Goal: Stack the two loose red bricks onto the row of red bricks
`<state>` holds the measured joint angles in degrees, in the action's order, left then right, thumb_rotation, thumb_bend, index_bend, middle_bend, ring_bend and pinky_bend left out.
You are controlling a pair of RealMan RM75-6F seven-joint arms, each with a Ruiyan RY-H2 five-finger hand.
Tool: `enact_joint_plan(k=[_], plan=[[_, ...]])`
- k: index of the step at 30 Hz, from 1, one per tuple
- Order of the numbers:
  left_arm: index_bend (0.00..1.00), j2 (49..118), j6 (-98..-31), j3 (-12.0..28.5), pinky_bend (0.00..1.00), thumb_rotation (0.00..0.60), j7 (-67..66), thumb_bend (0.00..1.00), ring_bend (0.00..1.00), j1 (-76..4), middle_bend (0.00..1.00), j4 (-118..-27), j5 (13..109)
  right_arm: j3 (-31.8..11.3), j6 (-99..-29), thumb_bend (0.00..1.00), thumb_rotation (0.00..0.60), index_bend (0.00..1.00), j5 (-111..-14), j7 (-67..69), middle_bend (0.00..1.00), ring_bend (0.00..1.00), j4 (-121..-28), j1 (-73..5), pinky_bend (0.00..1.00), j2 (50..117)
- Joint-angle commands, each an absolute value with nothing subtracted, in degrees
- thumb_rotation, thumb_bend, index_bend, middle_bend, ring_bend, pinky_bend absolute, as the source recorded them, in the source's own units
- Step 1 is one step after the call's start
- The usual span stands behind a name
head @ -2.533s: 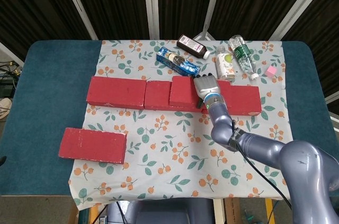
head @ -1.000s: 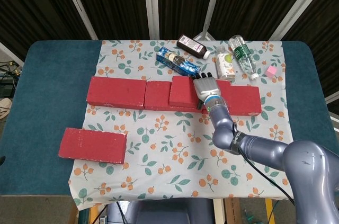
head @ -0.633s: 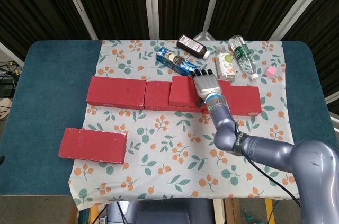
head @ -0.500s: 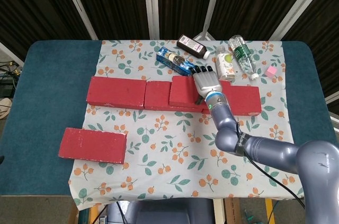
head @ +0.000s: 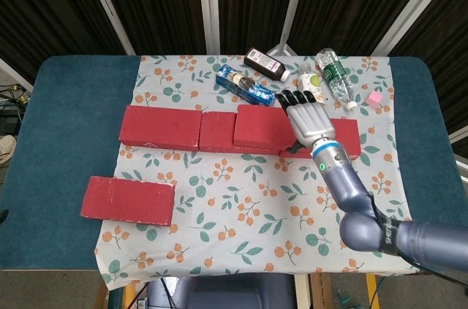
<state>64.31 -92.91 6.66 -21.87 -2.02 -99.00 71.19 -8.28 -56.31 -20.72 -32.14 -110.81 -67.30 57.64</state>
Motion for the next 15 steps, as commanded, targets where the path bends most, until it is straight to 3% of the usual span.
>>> enact_joint_plan(k=[1, 7, 11, 15], plan=[[0.03, 64.2, -92.5, 5.4, 0.22, 0.600, -20.4, 0.00, 0.00, -1.9, 0.00, -98.9, 73.6, -5.1, -68.6, 0.00, 0.600, 0.00, -39.7, -22.4, 0.00, 0.00, -120.7, -53.4, 0.00, 50.9], [0.04, 62.2, -90.2, 2.1, 0.22, 0.600, -16.6, 0.00, 0.00, -1.9, 0.00, -101.7, 79.4, 1.2, -78.2, 0.00, 0.600, 0.00, -58.6, -13.9, 0.00, 0.00, -119.1, -39.9, 0.00, 51.7], [0.04, 61.1, -91.0, -0.6, 0.22, 0.600, -16.5, 0.00, 0.00, -1.2, 0.00, -103.3, 85.3, 5.6, -84.4, 0.00, 0.600, 0.00, -68.8, -9.1, 0.00, 0.00, -114.1, -31.4, 0.00, 55.8], [0.04, 61.1, -92.9, -1.4, 0.22, 0.600, -19.1, 0.00, 0.00, 0.2, 0.00, -105.6, 86.9, 8.2, -89.7, 0.00, 0.600, 0.00, -74.6, -8.0, 0.00, 0.00, -108.6, -25.0, 0.00, 59.3]])
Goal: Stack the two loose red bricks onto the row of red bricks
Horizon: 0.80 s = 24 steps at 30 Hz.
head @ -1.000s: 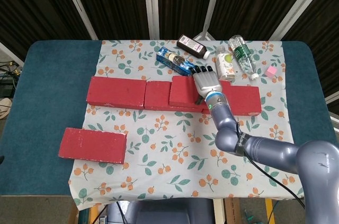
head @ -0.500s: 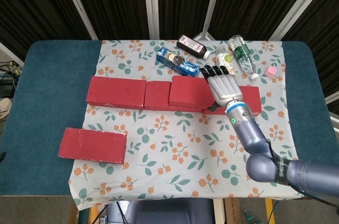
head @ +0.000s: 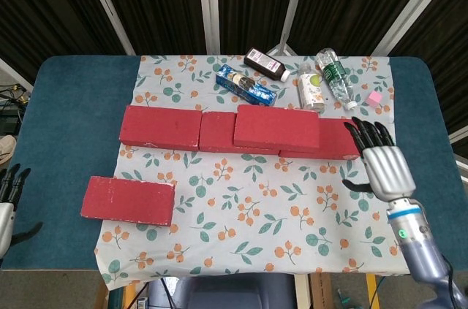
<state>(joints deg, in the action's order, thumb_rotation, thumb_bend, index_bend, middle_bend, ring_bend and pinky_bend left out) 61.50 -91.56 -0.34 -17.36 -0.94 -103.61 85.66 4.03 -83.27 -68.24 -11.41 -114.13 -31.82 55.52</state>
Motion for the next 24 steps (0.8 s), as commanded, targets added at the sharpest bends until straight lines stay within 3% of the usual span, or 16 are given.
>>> enact_joint_plan(k=[1, 8, 14, 24], plan=[[0.04, 60.9, -93.1, -1.6, 0.22, 0.600, -19.7, 0.00, 0.00, 0.5, 0.00, -106.3, 87.1, 8.5, -91.1, 0.00, 0.600, 0.00, -75.6, -7.3, 0.00, 0.00, -107.4, -23.4, 0.00, 60.3], [0.04, 58.8, -92.4, -2.6, 0.22, 0.600, -21.7, 0.00, 0.00, 0.6, 0.00, -110.1, 89.0, 8.1, -97.6, 0.00, 0.600, 0.00, -79.1, -6.7, 0.00, 0.00, -101.1, -16.0, 0.00, 65.5], [0.03, 56.7, -88.4, -2.9, 0.22, 0.600, -26.6, 0.00, 0.00, -1.3, 0.00, -113.6, 89.5, 8.0, -97.3, 0.00, 0.600, 0.00, -79.7, -7.8, 0.00, 0.00, -97.9, -13.6, 0.00, 68.2], [0.00, 47.8, -73.3, -0.8, 0.12, 0.600, -36.5, 0.00, 0.00, -9.7, 0.00, -123.7, 76.3, 5.7, -93.5, 0.00, 0.600, 0.00, -76.8, -6.6, 0.00, 0.00, -96.7, -12.2, 0.00, 68.6]])
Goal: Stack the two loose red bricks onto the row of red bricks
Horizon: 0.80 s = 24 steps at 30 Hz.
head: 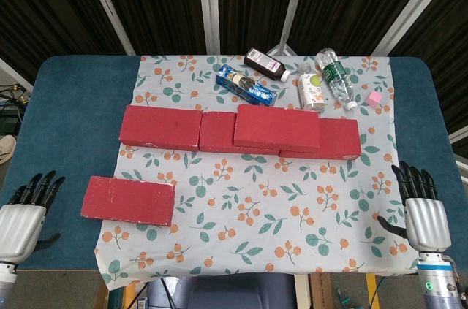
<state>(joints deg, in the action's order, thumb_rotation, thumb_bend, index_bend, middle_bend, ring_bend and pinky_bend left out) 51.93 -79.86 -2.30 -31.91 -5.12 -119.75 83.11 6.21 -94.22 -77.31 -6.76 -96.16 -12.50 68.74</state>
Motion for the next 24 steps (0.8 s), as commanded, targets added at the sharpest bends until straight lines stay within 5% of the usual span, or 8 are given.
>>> enact_joint_plan(k=[1, 14, 24], plan=[[0.00, 47.1, -71.5, -0.1, 0.10, 0.600, -37.9, 0.00, 0.00, -11.2, 0.00, -124.3, 74.0, 5.4, -93.1, 0.00, 0.600, 0.00, -76.6, -6.6, 0.00, 0.00, -96.9, -12.0, 0.00, 68.5], [0.00, 48.4, -56.2, 3.0, 0.03, 0.600, -47.7, 0.00, 0.00, -27.5, 0.00, -125.3, 49.2, 2.4, -89.8, 0.00, 0.600, 0.00, -76.5, -7.8, 0.00, 0.00, -98.3, -10.4, 0.00, 69.0], [0.00, 58.3, -61.6, 2.0, 0.03, 0.600, -52.1, 0.00, 0.00, -32.2, 0.00, -121.4, 43.9, 0.4, -88.1, 0.00, 0.600, 0.00, -76.0, -7.3, 0.00, 0.00, -98.2, -9.4, 0.00, 69.0]])
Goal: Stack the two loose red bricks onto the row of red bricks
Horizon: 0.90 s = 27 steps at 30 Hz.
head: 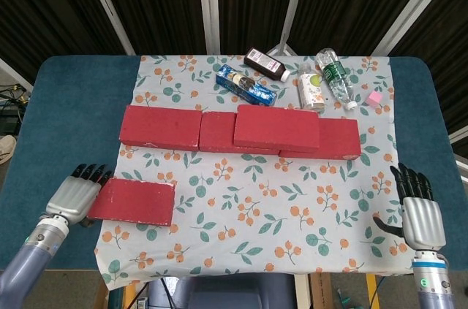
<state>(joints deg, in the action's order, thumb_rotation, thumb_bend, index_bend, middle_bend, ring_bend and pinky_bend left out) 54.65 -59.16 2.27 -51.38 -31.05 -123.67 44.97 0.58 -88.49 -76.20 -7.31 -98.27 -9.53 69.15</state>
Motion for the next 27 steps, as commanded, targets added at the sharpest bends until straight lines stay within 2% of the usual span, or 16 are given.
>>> enact_joint_plan(k=[1, 10, 27], plan=[[0.00, 59.6, -62.0, 1.8, 0.03, 0.600, -52.3, 0.00, 0.00, -32.4, 0.00, -120.6, 43.5, 0.2, -87.7, 0.00, 0.600, 0.00, -75.8, -7.2, 0.00, 0.00, -98.3, -9.3, 0.00, 68.9], [0.00, 65.7, -63.7, 0.2, 0.03, 0.600, -53.2, 0.00, 0.00, -34.7, 0.00, -117.4, 42.0, -1.4, -86.5, 0.00, 0.600, 0.00, -75.2, -7.0, 0.00, 0.00, -98.4, -8.5, 0.00, 68.5], [0.00, 67.4, -66.3, -2.6, 0.03, 0.600, -52.4, 0.00, 0.00, -35.6, 0.00, -117.2, 44.0, -3.0, -85.8, 0.00, 0.600, 0.00, -75.6, -7.3, 0.00, 0.00, -98.8, -7.3, 0.00, 68.7]])
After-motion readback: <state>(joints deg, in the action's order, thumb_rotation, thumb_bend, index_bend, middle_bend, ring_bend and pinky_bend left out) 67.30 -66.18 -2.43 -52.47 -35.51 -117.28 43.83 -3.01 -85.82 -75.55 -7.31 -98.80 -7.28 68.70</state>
